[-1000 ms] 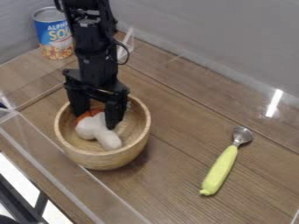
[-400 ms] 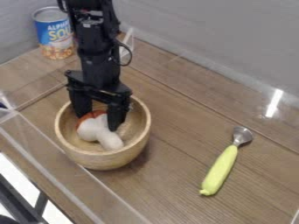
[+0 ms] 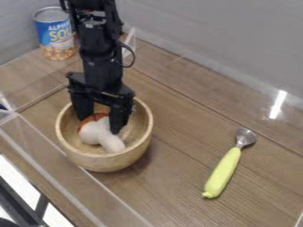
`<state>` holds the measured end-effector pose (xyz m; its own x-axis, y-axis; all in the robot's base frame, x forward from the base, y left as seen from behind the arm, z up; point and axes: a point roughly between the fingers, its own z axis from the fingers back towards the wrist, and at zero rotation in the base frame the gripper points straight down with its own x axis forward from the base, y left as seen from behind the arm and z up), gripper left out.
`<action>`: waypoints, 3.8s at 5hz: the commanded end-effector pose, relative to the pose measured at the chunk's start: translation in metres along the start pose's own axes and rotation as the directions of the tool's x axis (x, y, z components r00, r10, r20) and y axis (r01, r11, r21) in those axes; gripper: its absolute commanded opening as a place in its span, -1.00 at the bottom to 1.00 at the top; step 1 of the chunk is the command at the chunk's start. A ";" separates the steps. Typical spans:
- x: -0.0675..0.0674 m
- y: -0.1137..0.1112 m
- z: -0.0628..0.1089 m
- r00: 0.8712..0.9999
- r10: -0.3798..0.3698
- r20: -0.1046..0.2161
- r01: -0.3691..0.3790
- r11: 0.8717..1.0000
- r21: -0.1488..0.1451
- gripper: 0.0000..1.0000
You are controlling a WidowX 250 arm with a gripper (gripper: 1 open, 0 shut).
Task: Remove mushroom from inside the brown bowl and place it on the table
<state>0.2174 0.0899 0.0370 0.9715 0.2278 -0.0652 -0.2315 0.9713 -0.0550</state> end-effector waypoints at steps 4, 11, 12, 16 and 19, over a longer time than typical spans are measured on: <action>0.008 -0.002 0.006 1.000 -0.023 0.015 0.022 1.000 0.020 1.00; 0.011 -0.004 0.008 0.998 -0.052 -0.023 0.052 0.998 0.039 1.00; 0.012 -0.005 0.009 0.998 -0.057 -0.026 0.058 0.998 0.038 1.00; 0.015 -0.008 0.008 0.996 -0.079 -0.035 0.080 0.996 0.040 -1.00; 0.016 -0.015 0.039 0.994 -0.112 -0.017 0.113 0.991 0.074 -1.00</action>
<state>0.2288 0.0803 0.0588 0.9811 0.1307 -0.1426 -0.1336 0.9910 -0.0112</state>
